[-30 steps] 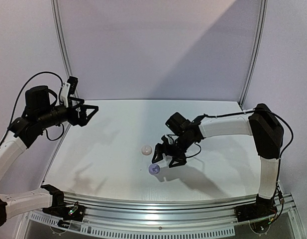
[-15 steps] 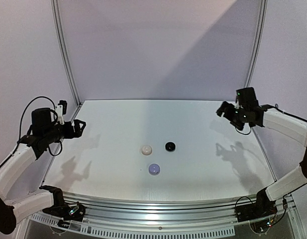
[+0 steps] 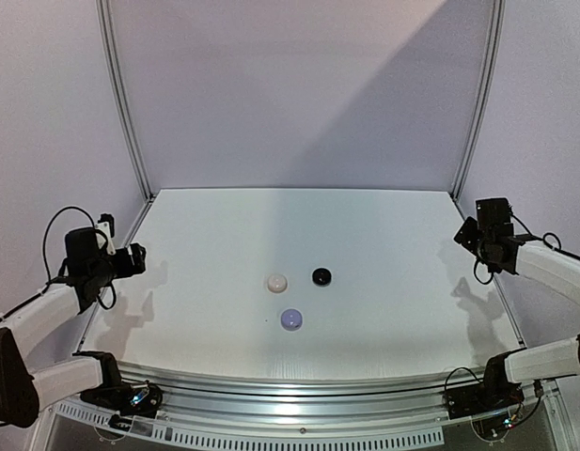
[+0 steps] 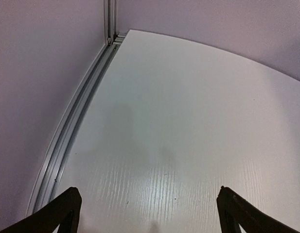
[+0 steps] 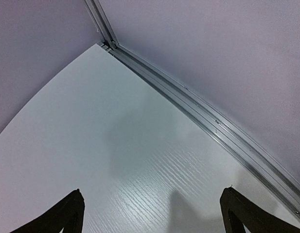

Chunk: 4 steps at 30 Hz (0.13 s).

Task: Insert the wireless bluetooth earbuds into the charging case
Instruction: Reset both arms

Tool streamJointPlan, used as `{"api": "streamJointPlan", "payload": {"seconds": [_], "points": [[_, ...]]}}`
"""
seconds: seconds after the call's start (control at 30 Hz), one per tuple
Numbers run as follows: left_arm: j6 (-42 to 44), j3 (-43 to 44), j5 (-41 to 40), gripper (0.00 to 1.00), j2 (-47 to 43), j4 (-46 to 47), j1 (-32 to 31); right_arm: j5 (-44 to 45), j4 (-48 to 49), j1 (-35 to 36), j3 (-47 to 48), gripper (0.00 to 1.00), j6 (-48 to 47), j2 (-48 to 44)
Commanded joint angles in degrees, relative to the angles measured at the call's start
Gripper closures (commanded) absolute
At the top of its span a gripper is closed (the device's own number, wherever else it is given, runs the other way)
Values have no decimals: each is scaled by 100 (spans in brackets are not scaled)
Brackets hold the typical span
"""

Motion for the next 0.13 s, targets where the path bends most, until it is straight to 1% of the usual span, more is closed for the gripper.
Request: {"api": "streamJointPlan", "payload": {"seconds": [0.0,0.1], "points": [[227,-146,174,1,84,477,259,429,566,-19,-395,1,-162,-268],[104,-252,126,1,96,560,367,476,664,-13,-498,1,-190,-356]]}}
